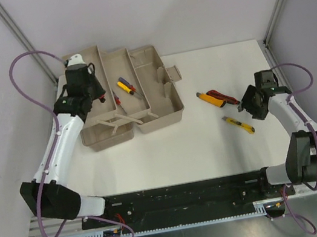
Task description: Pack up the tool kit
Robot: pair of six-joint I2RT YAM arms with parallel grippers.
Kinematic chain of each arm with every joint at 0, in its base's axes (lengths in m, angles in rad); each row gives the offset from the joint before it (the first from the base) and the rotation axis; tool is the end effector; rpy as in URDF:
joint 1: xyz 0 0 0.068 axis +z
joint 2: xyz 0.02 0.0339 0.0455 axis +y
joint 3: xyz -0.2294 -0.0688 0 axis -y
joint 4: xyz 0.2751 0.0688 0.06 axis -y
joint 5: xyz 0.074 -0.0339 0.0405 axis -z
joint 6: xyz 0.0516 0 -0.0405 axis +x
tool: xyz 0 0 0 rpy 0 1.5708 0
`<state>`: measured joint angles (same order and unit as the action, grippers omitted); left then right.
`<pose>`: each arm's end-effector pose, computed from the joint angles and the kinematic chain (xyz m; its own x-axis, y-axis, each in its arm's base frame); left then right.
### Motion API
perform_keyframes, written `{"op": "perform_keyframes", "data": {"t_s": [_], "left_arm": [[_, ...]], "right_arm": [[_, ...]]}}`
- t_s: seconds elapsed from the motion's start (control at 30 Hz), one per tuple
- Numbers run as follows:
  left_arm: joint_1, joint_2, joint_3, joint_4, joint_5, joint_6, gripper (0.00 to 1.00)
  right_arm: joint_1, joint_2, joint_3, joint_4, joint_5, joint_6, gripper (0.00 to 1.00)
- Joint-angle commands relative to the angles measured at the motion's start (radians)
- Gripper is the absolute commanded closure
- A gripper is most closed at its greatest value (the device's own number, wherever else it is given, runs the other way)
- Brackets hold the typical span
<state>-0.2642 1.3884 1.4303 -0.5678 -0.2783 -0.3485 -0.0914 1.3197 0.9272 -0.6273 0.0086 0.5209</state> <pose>0.3489 -0.0797 0.3485 -0.4629 -0.2149 -0.8600 -0.1450 0.9754 -0.1657 0.3046 -0.0284 0.1789 -0.6883 0.5628 -0.4577 0.5053 0.8247 0.2542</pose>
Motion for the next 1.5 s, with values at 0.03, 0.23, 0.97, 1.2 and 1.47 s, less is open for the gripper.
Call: {"op": "perform_keyframes", "data": {"t_s": [0.03, 0.23, 0.97, 1.2, 1.47], "left_arm": [[0.081, 0.023, 0.022, 0.004, 0.07, 0.052, 1.0], [0.159, 0.048, 0.012, -0.027, 0.093, 0.111, 1.0], [0.22, 0.03, 0.073, -0.048, 0.166, 0.116, 0.18], [0.22, -0.028, 0.124, -0.065, 0.216, 0.127, 0.09], [0.22, -0.058, 0.137, -0.067, 0.27, 0.128, 0.05]], "right_arm": [[0.053, 0.052, -0.007, 0.003, 0.016, -0.045, 0.35], [0.101, 0.107, -0.007, 0.001, 0.073, -0.054, 0.34], [0.264, 0.298, 0.049, 0.075, 0.181, -0.319, 0.26], [0.279, 0.274, 0.056, 0.101, 0.228, -0.349, 0.27], [0.257, 0.265, 0.056, 0.161, 0.199, -0.401, 0.27]]}}
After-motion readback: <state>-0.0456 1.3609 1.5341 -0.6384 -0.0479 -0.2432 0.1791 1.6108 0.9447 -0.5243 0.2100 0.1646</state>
